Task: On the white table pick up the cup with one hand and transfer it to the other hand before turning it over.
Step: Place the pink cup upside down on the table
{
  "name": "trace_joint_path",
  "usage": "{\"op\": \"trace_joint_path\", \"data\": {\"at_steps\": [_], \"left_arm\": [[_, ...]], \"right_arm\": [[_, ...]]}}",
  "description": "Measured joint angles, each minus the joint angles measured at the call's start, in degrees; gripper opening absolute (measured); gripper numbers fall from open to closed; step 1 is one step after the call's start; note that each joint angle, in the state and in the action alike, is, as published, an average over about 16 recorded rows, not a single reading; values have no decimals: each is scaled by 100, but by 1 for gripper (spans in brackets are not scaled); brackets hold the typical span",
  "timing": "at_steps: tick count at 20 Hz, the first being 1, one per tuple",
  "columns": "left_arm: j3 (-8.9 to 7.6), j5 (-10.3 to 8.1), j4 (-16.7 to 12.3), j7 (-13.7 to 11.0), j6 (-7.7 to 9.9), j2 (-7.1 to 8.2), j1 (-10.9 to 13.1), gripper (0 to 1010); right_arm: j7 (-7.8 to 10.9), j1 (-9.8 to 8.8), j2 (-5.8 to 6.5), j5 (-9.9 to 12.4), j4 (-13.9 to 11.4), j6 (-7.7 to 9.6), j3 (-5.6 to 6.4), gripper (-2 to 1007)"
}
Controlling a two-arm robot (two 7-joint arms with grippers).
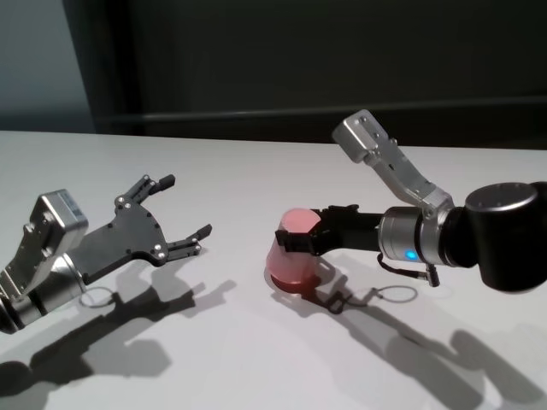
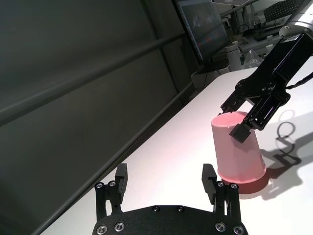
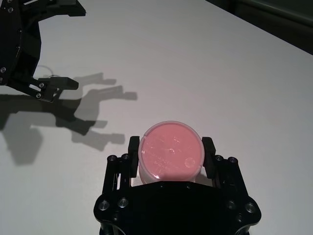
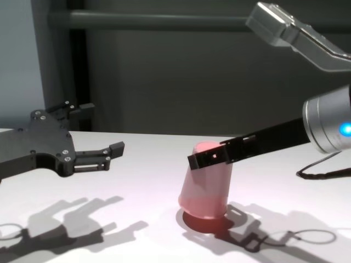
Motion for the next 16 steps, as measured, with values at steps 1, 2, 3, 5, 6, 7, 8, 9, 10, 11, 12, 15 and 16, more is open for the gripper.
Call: {"op": "trace_joint_path", "data": {"at_steps": [1,2,3,5,6,7,8,9,10,11,12,15,16], "left_arm": [[0,0,0,0,0,0,0,1001],[0,0,0,0,0,0,0,1001],[0,0,0,0,0,0,0,1001],[0,0,0,0,0,0,0,1001],[0,0,0,0,0,0,0,1001],[0,0,0,0,0,0,0,1001],[0,0,0,0,0,0,0,1001],[0,0,0,0,0,0,0,1001],[0,0,0,0,0,0,0,1001],[0,0,0,0,0,0,0,1001],[0,0,0,0,0,0,0,1001],[0,0,0,0,0,0,0,1001],[0,0,0,0,0,0,0,1001]], "right_arm": [[9,3,1,-27,-2,21,-7,737],[18,3,3,-51,-3,40,-11,737],[27,2,4,-72,-4,58,-14,737],[43,-6,5,-110,-4,90,-15,737],[50,-11,5,-127,-5,105,-15,737],[59,-17,6,-142,-4,119,-14,737],[67,-24,6,-156,-3,132,-13,737],[76,-32,5,-171,-2,145,-11,737],[84,-39,5,-184,1,157,-8,737],[93,-47,3,-197,4,172,-4,737],[100,-55,0,-208,8,186,0,737],[119,-78,-12,-235,21,231,18,737],[124,-85,-16,-242,26,245,24,737]]}}
